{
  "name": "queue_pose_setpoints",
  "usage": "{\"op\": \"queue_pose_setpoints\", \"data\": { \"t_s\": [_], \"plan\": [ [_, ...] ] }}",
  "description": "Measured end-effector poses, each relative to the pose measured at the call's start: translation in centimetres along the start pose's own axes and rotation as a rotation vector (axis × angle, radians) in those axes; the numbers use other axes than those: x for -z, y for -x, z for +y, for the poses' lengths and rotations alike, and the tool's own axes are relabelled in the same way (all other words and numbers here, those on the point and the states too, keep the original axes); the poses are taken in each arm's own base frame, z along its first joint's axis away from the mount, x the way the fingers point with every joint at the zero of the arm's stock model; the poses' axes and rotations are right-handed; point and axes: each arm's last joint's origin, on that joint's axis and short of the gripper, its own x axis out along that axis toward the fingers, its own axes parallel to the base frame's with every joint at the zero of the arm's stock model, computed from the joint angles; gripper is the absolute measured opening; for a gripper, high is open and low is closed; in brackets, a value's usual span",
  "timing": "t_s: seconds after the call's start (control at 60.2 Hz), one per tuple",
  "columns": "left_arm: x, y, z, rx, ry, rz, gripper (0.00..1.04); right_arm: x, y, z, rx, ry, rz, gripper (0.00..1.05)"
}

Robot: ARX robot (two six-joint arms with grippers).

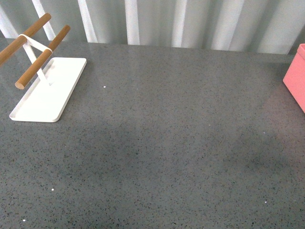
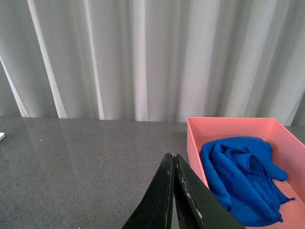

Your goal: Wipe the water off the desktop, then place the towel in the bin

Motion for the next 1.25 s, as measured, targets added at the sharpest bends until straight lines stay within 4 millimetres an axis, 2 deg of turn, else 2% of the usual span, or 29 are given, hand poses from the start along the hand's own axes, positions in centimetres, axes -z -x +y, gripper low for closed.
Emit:
{"op": "queue_pose_setpoints", "data": {
  "t_s": [0.083,0.399,0.532,0.581,1.246],
  "plan": [
    [0.00,0.00,0.00,0.000,0.000,0.000,0.98,0.00,0.00,0.00,0.000,0.000,0.000,0.04],
    [0.00,0.00,0.00,0.000,0.000,0.000,0.98,0.00,0.00,0.00,0.000,0.000,0.000,0.61],
    [0.00,0.00,0.00,0.000,0.000,0.000,0.98,0.00,0.00,0.00,0.000,0.000,0.000,0.91],
    [0.00,0.00,0.00,0.000,0.000,0.000,0.98,0.00,0.00,0.00,0.000,0.000,0.000,0.99],
    [0.00,0.00,0.00,0.000,0.000,0.000,0.98,0.00,0.00,0.00,0.000,-0.001,0.000,0.98]
  ]
}}
